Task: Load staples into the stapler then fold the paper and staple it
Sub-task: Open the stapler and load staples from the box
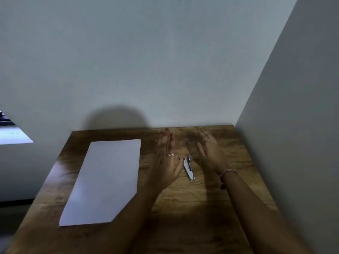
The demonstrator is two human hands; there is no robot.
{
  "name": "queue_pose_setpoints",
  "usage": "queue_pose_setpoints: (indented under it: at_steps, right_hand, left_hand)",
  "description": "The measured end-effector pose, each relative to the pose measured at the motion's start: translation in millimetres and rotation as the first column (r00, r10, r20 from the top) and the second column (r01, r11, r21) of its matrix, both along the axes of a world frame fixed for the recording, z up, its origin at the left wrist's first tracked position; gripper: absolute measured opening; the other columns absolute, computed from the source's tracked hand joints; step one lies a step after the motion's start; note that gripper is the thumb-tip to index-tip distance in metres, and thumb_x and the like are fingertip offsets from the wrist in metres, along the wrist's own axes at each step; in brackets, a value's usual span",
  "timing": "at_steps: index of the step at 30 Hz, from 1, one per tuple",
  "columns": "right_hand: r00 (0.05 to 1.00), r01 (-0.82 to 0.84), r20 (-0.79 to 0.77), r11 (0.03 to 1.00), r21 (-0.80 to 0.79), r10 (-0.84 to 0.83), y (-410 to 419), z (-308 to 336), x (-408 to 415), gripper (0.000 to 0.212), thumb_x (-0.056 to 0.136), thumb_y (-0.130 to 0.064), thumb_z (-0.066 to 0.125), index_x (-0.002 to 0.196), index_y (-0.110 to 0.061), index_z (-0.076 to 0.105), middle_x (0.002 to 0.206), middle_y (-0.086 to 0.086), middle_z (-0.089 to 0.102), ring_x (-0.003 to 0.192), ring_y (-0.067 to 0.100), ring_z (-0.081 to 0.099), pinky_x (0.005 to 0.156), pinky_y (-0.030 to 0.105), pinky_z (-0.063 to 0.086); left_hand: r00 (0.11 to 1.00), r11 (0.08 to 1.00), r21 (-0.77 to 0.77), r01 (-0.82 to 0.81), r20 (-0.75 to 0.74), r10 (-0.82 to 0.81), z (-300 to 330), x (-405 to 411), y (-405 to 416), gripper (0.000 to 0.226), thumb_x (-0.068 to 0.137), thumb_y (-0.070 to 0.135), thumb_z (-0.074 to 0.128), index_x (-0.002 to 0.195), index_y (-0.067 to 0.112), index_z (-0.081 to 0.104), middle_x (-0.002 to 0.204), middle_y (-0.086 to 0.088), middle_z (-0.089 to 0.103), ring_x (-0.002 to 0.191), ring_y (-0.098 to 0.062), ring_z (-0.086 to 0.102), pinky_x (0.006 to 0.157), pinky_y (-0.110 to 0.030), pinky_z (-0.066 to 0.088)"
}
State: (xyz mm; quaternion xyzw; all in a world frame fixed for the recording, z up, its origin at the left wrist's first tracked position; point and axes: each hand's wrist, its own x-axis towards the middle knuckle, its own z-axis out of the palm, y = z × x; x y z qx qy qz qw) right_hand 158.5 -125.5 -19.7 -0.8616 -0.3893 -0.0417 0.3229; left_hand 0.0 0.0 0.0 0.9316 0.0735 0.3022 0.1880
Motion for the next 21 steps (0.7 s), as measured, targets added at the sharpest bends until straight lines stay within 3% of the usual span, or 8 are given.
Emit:
queue_pose_setpoints:
  at_steps: [4, 7, 9, 11, 14, 17, 21]
  right_hand:
    - [0.994, -0.008, -0.11, 0.998, -0.069, 0.001, 6.0, -6.5, -2.6, 0.041, 0.097, -0.015, 0.048, 0.137, -0.005, 0.046, 0.14, 0.013, 0.048, 0.131, 0.024, 0.043, 0.103, 0.013, 0.019]
    - [0.98, 0.003, -0.199, 0.998, -0.066, -0.016, 7.0, -16.7, -7.3, 0.035, 0.097, -0.017, 0.048, 0.131, -0.007, 0.053, 0.13, 0.013, 0.054, 0.119, 0.025, 0.052, 0.099, 0.02, 0.032]
    - [0.965, 0.04, -0.256, 0.997, -0.067, -0.056, 7.2, -20.9, -11.1, 0.033, 0.097, -0.019, 0.05, 0.127, -0.01, 0.058, 0.122, 0.012, 0.059, 0.109, 0.024, 0.057, 0.094, 0.027, 0.041]
    - [0.934, 0.079, -0.344, 0.995, -0.065, -0.096, 7.1, -25.4, -16.2, 0.031, 0.095, -0.023, 0.053, 0.122, -0.011, 0.062, 0.113, 0.012, 0.065, 0.096, 0.022, 0.062, 0.085, 0.029, 0.047]
    - [0.904, 0.111, -0.41, 0.993, -0.05, -0.122, 6.7, -30.1, -24.6, 0.029, 0.092, -0.026, 0.06, 0.113, -0.008, 0.068, 0.108, 0.009, 0.071, 0.099, 0.02, 0.064, 0.088, 0.032, 0.05]
    - [0.908, 0.128, -0.391, 0.988, -0.087, -0.152, 10.5, -30.0, -25.5, 0.025, 0.09, -0.024, 0.062, 0.107, -0.008, 0.072, 0.106, 0.009, 0.072, 0.1, 0.021, 0.065, 0.088, 0.034, 0.051]
    - [0.903, 0.145, -0.359, 0.954, -0.262, -0.236, 17.6, -28.7, -25.5, 0.025, 0.084, -0.026, 0.065, 0.1, -0.008, 0.072, 0.093, 0.009, 0.073, 0.081, 0.019, 0.066, 0.065, 0.027, 0.049]
  left_hand:
    - [0.98, 0.981, -0.187, -0.056, -0.198, 0.018, -25.4, -18.9, -12.4, 0.076, 0.092, 0.03, 0.056, 0.149, 0.008, 0.01, 0.156, -0.005, 0.005, 0.145, -0.026, 0.012, 0.116, -0.043, 0.025]
    - [0.957, 0.93, -0.348, -0.115, -0.291, 0.01, -36.4, -29.2, -20.9, 0.075, 0.094, 0.034, 0.052, 0.15, 0.016, 0.006, 0.157, -0.006, 0.011, 0.143, -0.021, 0.016, 0.115, -0.038, 0.027]
    - [0.952, 0.847, -0.506, -0.164, -0.305, 0.003, -39.2, -31.7, -25.2, 0.071, 0.095, 0.032, 0.053, 0.151, 0.017, 0.012, 0.155, -0.006, 0.016, 0.139, -0.019, 0.028, 0.111, -0.031, 0.032]
    - [0.947, 0.771, -0.599, -0.216, -0.32, 0.017, -44.0, -32.2, -29.3, 0.065, 0.094, 0.028, 0.055, 0.149, 0.016, 0.022, 0.148, -0.005, 0.03, 0.121, -0.005, 0.046, 0.098, -0.016, 0.041]
    - [0.948, 0.705, -0.669, -0.236, -0.319, 0.014, -51.7, -29.0, -32.2, 0.058, 0.093, 0.023, 0.057, 0.145, 0.011, 0.034, 0.132, -0.002, 0.046, 0.092, 0.012, 0.047, 0.076, 0.005, 0.035]
    - [0.951, 0.658, -0.711, -0.249, -0.309, 0.025, -58.1, -21.4, -32.7, 0.052, 0.093, 0.021, 0.059, 0.14, 0.008, 0.041, 0.123, -0.003, 0.053, 0.088, 0.01, 0.05, 0.072, 0.005, 0.036]
    - [0.949, 0.594, -0.759, -0.266, -0.314, 0.024, -64.0, -9.1, -30.2, 0.045, 0.093, 0.022, 0.059, 0.134, 0.009, 0.049, 0.118, 0.0, 0.058, 0.091, 0.003, 0.054, 0.069, 0.001, 0.04]
